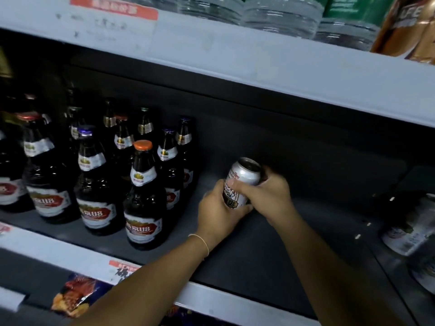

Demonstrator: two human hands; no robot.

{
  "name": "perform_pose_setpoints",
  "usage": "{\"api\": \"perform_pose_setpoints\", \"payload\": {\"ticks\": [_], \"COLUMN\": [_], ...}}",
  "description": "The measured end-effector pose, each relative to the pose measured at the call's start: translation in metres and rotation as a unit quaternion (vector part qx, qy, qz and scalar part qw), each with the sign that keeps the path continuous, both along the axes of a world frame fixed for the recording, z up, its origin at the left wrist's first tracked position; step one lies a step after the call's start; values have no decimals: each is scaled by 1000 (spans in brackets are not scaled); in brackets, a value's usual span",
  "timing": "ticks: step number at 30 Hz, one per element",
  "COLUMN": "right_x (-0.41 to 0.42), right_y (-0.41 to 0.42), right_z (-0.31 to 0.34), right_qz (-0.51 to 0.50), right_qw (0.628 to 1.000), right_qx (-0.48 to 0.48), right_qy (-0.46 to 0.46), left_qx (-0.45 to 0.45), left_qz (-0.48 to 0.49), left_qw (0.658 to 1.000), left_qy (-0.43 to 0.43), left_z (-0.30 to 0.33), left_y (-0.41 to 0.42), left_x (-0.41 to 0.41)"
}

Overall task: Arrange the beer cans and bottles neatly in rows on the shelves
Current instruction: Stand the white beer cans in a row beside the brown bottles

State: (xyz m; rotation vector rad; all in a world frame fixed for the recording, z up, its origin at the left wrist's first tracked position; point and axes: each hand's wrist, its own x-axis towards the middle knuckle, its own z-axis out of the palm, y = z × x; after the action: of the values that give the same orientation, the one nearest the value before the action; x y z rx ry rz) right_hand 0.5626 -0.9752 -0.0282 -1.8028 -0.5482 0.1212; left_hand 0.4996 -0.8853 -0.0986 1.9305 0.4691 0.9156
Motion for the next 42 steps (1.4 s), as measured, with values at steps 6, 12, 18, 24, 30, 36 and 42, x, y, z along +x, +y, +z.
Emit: {"api": "perform_pose_setpoints", "payload": {"ticks": [6,12,18,24,30,36,42], "right_x": [4,17,31,35,38,45,47], "right_y": [22,39,50,49,47,45,47], "right_z": [-3,-13,-21,-24,-49,-62,-68], "right_qz": [-21,20,67,49,55,80,75], "right_qw": [999,997,993,992,994,995,996], "right_qx": [-11,-1,20,-19,-56,-28,-29], "right_qy": [-47,-70,-90,-116,-74,-47,-47], "left_qx": [-18,-12,-18,-57,-131,-131,-120], "left_qz": [-2,6,7,24,38,34,26], "left_qw": [1000,1000,999,998,990,991,992], "left_qy": [-17,-7,35,30,28,21,12], "left_z": [-5,-17,-24,-25,-22,-22,-22], "left_y": [19,32,36,42,43,41,40], "left_x": [8,11,17,19,16,16,16]}}
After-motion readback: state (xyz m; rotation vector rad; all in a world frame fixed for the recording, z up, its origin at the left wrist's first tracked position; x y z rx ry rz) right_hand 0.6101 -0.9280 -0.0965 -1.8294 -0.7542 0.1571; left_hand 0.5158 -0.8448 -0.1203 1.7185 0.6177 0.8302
